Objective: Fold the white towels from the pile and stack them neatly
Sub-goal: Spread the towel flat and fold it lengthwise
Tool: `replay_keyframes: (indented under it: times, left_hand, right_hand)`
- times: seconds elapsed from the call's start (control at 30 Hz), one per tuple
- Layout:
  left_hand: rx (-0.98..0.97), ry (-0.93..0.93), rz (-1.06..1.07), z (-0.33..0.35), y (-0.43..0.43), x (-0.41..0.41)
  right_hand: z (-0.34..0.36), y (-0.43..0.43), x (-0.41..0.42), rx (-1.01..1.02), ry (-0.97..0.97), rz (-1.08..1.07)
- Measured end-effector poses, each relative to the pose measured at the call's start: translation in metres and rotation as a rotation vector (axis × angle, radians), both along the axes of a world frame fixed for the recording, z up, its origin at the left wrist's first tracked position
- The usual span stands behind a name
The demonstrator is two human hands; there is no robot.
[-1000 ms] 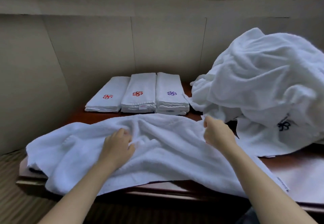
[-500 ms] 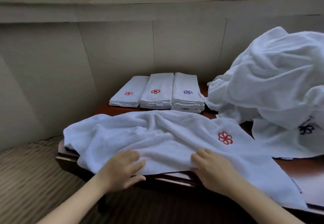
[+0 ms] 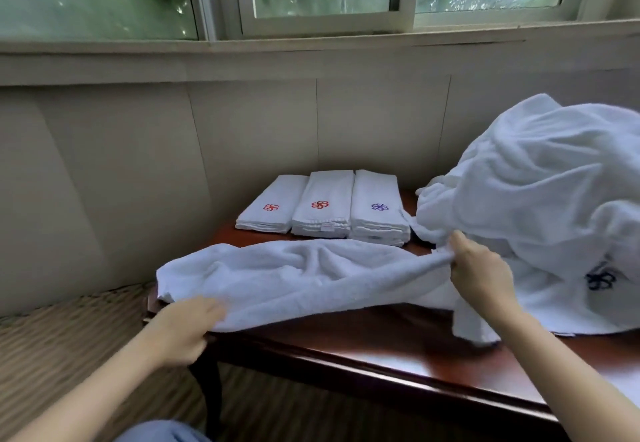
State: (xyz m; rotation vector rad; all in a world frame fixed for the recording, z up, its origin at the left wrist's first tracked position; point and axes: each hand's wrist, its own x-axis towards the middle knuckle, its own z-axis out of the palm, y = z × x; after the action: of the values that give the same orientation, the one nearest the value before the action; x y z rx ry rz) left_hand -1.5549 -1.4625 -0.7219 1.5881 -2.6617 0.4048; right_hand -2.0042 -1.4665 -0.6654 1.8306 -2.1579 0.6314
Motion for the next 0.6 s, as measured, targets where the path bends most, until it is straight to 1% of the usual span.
replay_keyframes:
  times: [0.07,0.1,0.17,0.2,0.23,0.3,0.37,0.4,0.43,0.53,0.6]
  left_hand:
    - [-0.055,0.065,0.269,0.020,-0.005,0.008]
    - [-0.141,0.128,0.349,0.035,-0.008,0.010]
    - [-0.360,0.262,0.429,0.069,-0.016,0.013]
    - [-0.440,0.336,0.472,0.087,-0.021,0.012]
    - [-0.485,0.418,0.528,0.106,-0.027,0.010]
    - [-0.486,0.584,0.615,0.140,-0.039,0.007]
    - [-0.481,0.834,0.609,0.168,-0.043,-0.003]
    - [-0.512,0.958,0.588,0.181,-0.042,-0.011]
    - [-0.577,1.039,0.554,0.193,-0.040,-0.019]
    - [-0.813,1.096,0.426,0.223,-0.033,-0.038]
    - [-0.883,1.084,0.355,0.236,-0.033,-0.045]
  right_hand:
    - [0.016,-0.008,-0.001,-0.037,-0.040,-0.016]
    - [0.025,-0.011,-0.001,-0.059,-0.058,-0.031]
    - [0.042,-0.014,0.002,-0.109,-0.082,-0.058]
    - [0.052,-0.014,0.004,-0.140,-0.078,-0.068]
    - [0.061,-0.014,0.006,-0.170,-0.060,-0.077]
    - [0.080,-0.013,0.011,-0.217,-0.051,-0.106]
    - [0.102,-0.008,0.013,-0.266,-0.118,-0.145]
    - [0.114,-0.005,0.014,-0.311,-0.158,-0.160]
    - [0.125,0.000,0.014,-0.374,-0.201,-0.169]
    - [0.155,0.015,0.016,-0.647,-0.390,-0.126]
    - [0.169,0.021,0.020,-0.847,-0.484,-0.098]
